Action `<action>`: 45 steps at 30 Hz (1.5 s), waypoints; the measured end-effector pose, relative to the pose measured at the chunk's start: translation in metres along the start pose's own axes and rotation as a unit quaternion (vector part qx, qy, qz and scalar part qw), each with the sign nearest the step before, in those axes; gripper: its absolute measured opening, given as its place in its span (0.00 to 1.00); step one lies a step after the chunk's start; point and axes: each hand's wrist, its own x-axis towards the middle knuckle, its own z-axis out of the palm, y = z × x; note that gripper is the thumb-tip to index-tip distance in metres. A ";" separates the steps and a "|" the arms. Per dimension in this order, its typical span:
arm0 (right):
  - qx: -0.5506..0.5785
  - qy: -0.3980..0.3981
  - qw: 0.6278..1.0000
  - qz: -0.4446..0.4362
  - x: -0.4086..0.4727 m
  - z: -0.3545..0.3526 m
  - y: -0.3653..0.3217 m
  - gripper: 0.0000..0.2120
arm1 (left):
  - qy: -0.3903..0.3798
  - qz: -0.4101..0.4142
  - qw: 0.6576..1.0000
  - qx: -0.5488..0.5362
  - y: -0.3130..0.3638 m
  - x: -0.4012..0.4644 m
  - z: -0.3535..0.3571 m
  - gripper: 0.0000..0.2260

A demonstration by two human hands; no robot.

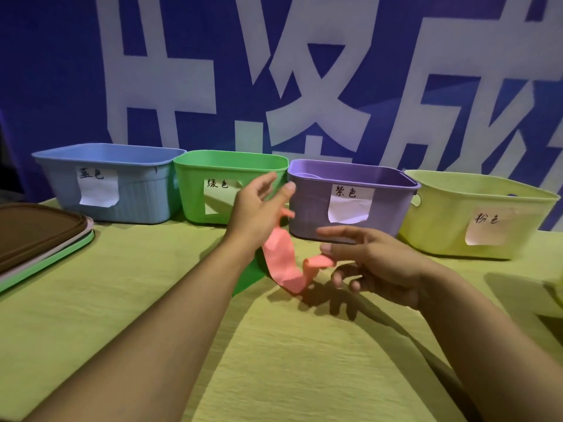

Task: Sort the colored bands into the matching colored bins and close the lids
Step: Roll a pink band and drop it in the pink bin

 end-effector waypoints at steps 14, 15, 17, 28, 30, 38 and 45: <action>0.168 0.070 0.980 -0.084 0.009 -0.017 0.001 0.16 | -0.166 0.198 0.959 0.119 0.006 -0.020 0.011 0.12; 0.139 0.069 0.984 -0.089 0.010 -0.017 0.001 0.15 | -0.158 0.203 0.959 0.116 0.006 -0.021 0.011 0.10; 0.091 0.060 0.988 -0.110 0.011 -0.018 0.003 0.14 | -0.143 0.191 0.966 0.097 0.008 -0.022 0.013 0.08; -0.161 0.014 0.971 -0.173 0.016 0.004 0.023 0.13 | -0.051 0.147 0.984 -0.082 0.035 -0.017 0.006 0.07; -0.174 0.013 0.969 -0.172 0.019 0.007 0.027 0.10 | 0.011 0.126 0.984 -0.125 0.037 -0.013 0.001 0.07; -0.156 -0.002 0.968 -0.197 0.015 0.013 0.023 0.09 | 0.139 0.077 0.963 -0.219 0.037 0.001 -0.015 0.02; -0.034 -0.024 0.982 -0.185 0.005 0.012 0.008 0.16 | 0.192 0.059 0.950 -0.237 0.033 0.009 -0.021 0.02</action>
